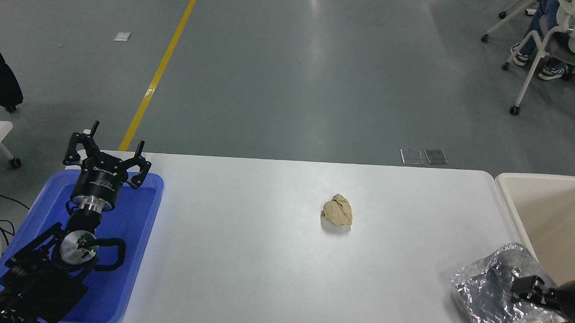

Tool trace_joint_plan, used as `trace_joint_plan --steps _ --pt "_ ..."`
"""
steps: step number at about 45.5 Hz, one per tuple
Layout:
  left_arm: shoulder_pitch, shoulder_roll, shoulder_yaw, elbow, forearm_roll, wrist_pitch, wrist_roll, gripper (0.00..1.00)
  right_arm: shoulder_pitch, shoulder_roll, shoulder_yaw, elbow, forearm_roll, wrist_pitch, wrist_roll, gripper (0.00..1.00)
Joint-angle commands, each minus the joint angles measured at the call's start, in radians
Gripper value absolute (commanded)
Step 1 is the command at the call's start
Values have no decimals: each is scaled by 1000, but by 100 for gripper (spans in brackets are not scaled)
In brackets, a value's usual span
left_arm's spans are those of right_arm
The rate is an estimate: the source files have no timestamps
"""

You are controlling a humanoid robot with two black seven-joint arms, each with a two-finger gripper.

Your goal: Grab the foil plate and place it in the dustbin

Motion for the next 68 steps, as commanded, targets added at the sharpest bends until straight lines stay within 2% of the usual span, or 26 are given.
trace_joint_plan --steps 1,15,29,33,39,44,47,52,58,61,68 --pt "0 0 0 0 -1 0 0 100 -55 1 23 -6 5 -53 1 100" --pt "0 0 0 0 -1 0 0 100 -143 17 93 -29 7 -183 1 98" --pt "0 0 0 0 1 0 0 100 -208 51 125 -71 5 -218 6 88" --pt "0 0 0 0 -1 0 0 100 -209 54 125 -71 5 -229 7 72" --pt "0 0 1 0 1 0 0 100 -217 59 125 -72 4 -235 9 37" --pt "0 0 0 0 -1 0 0 100 -225 80 124 -87 4 -243 9 26" --pt "0 0 0 0 1 0 0 100 -232 91 124 -89 2 -248 11 15" --pt "0 0 0 0 1 0 0 100 -237 94 124 -90 -4 -255 11 7" --pt "0 0 0 0 1 0 0 100 -237 97 124 -93 -10 -261 11 7" --pt "0 0 0 0 1 0 0 100 -237 97 124 -100 -12 -263 11 0" --pt "0 0 0 0 -1 0 -1 100 -228 97 125 -101 -13 -264 11 0"
